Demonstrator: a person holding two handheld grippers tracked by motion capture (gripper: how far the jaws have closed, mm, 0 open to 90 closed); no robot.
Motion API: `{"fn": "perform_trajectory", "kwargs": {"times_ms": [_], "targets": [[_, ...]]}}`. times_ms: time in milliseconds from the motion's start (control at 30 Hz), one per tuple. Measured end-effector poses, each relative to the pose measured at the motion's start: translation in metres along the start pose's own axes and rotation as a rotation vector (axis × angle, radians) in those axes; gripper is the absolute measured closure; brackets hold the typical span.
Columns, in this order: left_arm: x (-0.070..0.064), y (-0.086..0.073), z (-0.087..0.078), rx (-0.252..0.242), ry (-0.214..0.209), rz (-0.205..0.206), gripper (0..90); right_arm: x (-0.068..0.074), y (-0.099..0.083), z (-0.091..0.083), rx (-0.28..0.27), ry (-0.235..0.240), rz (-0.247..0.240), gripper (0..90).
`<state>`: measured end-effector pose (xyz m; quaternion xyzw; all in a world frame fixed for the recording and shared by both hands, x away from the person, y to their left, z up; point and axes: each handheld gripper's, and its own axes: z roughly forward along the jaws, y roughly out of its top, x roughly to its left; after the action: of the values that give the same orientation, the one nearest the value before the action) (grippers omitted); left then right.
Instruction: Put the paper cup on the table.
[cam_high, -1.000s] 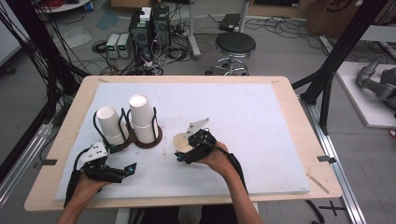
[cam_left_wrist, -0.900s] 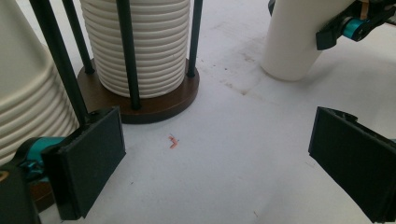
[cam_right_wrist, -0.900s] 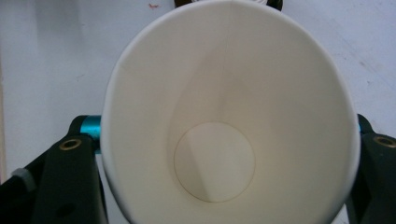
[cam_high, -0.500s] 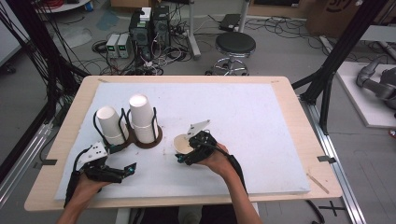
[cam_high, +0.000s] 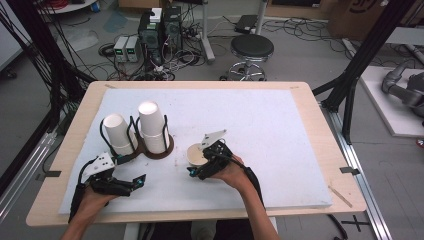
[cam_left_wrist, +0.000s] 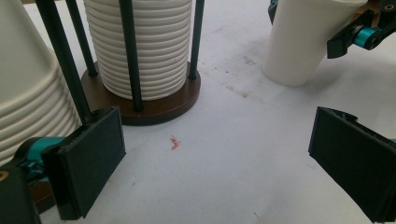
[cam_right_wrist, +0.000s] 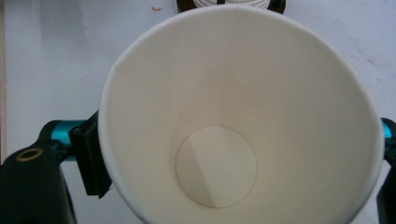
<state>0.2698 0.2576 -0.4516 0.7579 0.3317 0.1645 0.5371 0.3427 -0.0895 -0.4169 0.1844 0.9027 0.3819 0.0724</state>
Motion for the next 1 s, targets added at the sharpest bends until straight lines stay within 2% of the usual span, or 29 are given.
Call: {"fn": "perform_trajectory", "kwargs": {"times_ms": [467, 733, 1000], "targets": [[0.0, 0.0, 0.0, -0.001, -0.001, -0.001, 3.6, 0.001, -0.024, -0.011, -0.023, -0.003, 0.029, 14.1], [0.001, -0.001, -0.001, -0.011, -0.003, -0.013, 3.7, 0.0, -0.044, -0.027, -0.05, -0.035, 0.059, 14.1], [0.0, -0.001, -0.002, -0.023, 0.004, -0.004, 3.7, -0.004, -0.065, -0.049, -0.1, -0.067, 0.09, 14.2]]}}
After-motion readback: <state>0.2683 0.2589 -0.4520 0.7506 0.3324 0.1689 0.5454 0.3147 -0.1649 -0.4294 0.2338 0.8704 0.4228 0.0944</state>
